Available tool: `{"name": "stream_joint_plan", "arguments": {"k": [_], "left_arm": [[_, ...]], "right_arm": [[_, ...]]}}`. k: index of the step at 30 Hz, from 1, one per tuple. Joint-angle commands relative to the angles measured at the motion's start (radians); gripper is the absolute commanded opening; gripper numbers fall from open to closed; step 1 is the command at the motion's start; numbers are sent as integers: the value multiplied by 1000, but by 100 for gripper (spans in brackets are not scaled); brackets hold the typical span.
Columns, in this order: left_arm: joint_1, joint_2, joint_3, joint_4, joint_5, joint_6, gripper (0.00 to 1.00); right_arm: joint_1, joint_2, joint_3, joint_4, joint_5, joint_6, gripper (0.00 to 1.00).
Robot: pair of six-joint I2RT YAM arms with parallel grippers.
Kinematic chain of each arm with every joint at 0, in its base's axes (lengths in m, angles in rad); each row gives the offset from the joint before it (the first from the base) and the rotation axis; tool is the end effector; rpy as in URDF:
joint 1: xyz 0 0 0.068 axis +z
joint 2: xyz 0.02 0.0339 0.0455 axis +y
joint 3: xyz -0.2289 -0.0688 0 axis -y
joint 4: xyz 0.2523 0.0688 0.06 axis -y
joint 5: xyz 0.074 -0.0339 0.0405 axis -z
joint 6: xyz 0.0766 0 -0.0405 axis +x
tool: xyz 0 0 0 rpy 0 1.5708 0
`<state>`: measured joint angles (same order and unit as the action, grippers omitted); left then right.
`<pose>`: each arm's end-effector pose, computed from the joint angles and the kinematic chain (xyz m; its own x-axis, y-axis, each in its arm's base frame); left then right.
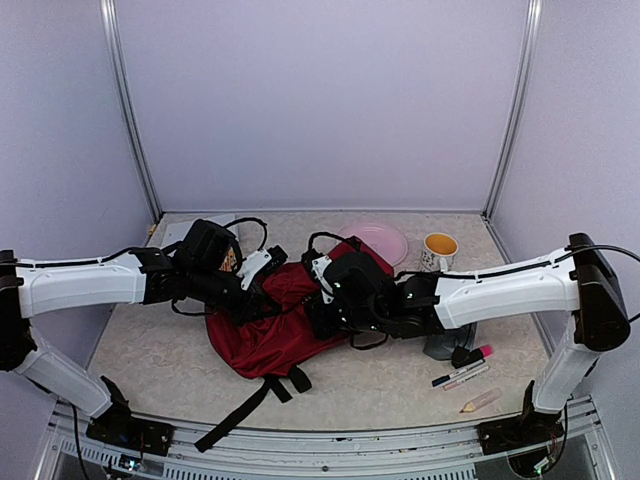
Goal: Pack the student bag
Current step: Pick up the largest pocket of the bag from the student bag, then unzip the largest pocket of the student bag.
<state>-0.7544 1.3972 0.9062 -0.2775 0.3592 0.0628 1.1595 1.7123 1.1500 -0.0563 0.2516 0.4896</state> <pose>0.2264 -0.2497 0.1716 -0.4537 0.5070 -0.7329 0.8555 0.4782 -0.1987 0.1848 0.3759 0.1704 -0.5840 -0.1996 -0.7869 -0.6029 0.7558 0.2557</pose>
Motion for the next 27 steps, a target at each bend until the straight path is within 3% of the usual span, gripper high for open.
{"name": "stream_joint_plan", "arguments": {"k": [1,14,27], "left_arm": [[-7,-47,23,52,-9,28,0],[-8,-50,21,2,-173,79,0],[-61,-88,2,-40,-312,177,0]], "right_arm": [[-18,-48,-23,-11,20,11,0],[-145,-306,-110,-204,-219,-23,0],[-326,-452,-92,-430,-267,-91,0]]}}
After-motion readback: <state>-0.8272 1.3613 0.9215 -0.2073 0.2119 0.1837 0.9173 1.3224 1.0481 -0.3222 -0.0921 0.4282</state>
